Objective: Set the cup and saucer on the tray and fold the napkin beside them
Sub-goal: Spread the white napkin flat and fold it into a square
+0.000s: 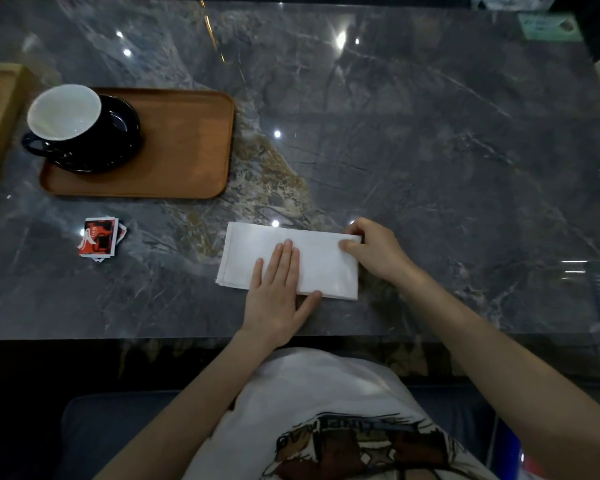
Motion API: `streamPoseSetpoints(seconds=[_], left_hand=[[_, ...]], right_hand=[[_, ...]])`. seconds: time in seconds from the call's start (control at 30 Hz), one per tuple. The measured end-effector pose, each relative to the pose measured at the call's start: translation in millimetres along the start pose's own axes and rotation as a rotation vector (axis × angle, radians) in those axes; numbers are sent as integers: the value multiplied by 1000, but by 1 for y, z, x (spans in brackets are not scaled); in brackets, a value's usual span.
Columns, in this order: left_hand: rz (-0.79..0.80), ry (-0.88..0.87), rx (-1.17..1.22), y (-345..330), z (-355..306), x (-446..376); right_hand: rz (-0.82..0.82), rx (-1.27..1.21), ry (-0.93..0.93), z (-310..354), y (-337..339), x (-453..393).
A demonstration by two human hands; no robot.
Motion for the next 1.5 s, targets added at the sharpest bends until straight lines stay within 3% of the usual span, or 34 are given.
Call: streamPoseSetpoints(seconds=[0.1,0.27,0.43,0.63,0.73,0.9,1.13,1.5], left_hand=[[-12,-47,-5,3,1,-1],[27,-209,-29,9,6,-8],[19,-228,40,18,9,-14],[-210,-18,255,46,0,1],[-250,52,323,54,4,5],[-222,243,564,45,25,7],[-212,298,734,42,31,7],[-29,382,981,30,39,7]], right_hand=[[43,-105,-60,1,0,1],[135,-516,-315,-10,-4,8],[135,-731,-345,9,-4,11],[163,-642,-254,40,-2,6],[198,-605,-219,53,-5,0],[-3,-549,-239,34,5,-28],[458,-299,1,38,-31,-33],[660,-59,197,67,-46,-42]])
Point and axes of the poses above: each hand's wrist, its own x-axis away from the middle knuckle, its own y-axis out of the back of the hand, z = x × y, the point moved 9 cm from there along -x, towards the middle knuckle, and after that the axes turned 7 degrees about -x, right-handed, at the moved point
